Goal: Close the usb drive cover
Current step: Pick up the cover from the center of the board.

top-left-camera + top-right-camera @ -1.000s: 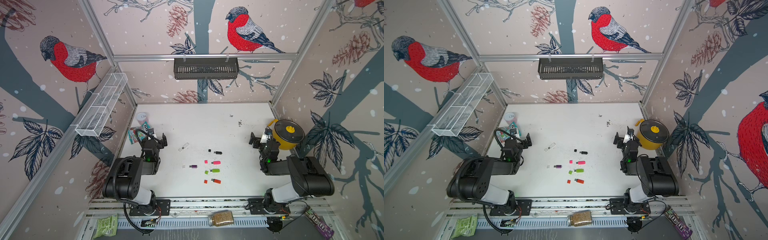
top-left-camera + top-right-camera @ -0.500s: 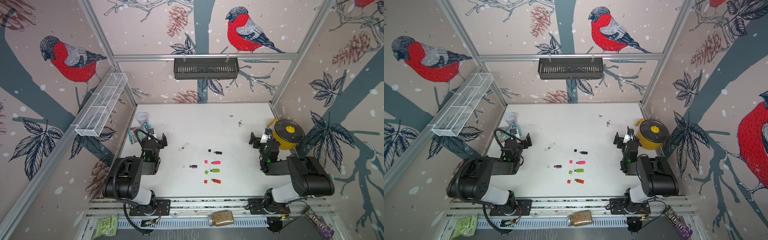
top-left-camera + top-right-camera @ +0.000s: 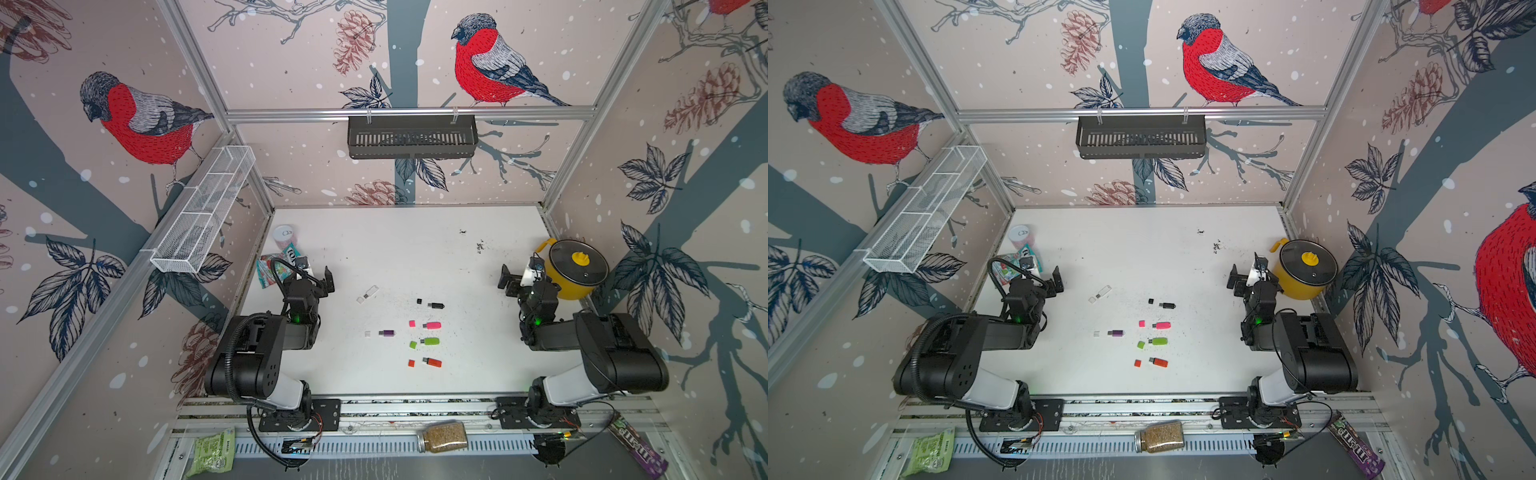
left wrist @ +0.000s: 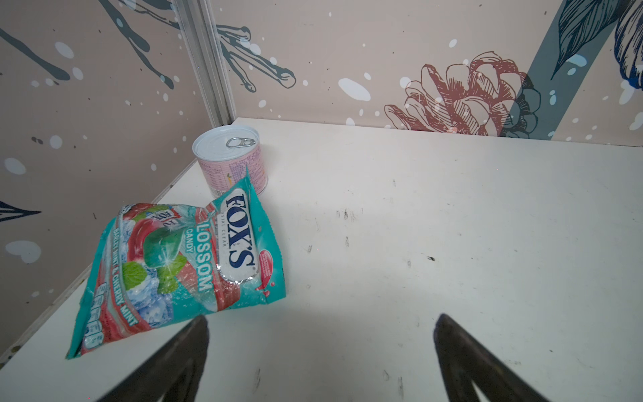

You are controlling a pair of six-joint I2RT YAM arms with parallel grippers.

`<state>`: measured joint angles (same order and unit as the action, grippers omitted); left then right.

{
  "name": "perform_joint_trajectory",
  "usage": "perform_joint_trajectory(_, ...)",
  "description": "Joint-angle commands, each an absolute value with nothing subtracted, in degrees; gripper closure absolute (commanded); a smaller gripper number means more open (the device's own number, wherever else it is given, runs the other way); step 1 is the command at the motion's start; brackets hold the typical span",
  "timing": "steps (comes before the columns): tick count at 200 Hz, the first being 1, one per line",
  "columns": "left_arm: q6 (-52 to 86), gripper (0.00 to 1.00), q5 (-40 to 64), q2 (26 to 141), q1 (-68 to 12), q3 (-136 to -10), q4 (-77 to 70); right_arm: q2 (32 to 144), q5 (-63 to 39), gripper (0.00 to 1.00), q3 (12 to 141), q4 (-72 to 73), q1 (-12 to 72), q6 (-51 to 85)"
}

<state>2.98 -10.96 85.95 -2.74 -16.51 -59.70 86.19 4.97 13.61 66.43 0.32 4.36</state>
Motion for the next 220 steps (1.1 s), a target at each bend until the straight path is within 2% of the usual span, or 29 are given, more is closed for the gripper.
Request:
perform_joint_trajectory(1,2.45,0.01,-11.01,86.29,-2.4,-16.8,-63.19,85.88,5.69,0.01,13.54,68.27,0.26,4.13)
perform_joint_trajectory(44,1.82,0.02,-9.43,85.19,-2.03,-17.1,-62.26,83.7,2.0,0.01,12.95,67.33,2.03,0.05)
perform_joint_trajectory(72,1.13,0.03,-7.6,80.17,-2.02,-24.83,-45.6,80.28,-0.97,0.02,12.07,66.46,2.23,-1.33)
perform_joint_trajectory(99,1.19,0.03,-3.35,74.64,-2.07,-29.64,-33.65,76.79,-4.88,0.02,19.05,50.87,6.37,-8.22)
perform_joint_trajectory(121,6.0,0.04,-0.2,69.7,-2.08,-32.5,-24.4,75.66,-8.35,0.04,23.73,41.23,13.14,-17.17)
perform_joint_trajectory(156,16.42,0.06,3.35,62.9,-2.02,-35.68,-10.86,80.21,-12.73,0.17,33.93,24.53,27.93,-27.97)
perform_joint_trajectory(186,22.49,0.06,4.6,56.67,-1.63,-32.54,-8.53,87.0,-14.1,0.3,42.19,16.56,40.25,-33.46)
perform_joint_trajectory(220,26.02,0.07,5.91,53.97,-1.13,-30.63,-7.26,96.02,-17.74,0.39,55.09,5.12,48.67,-35.31)
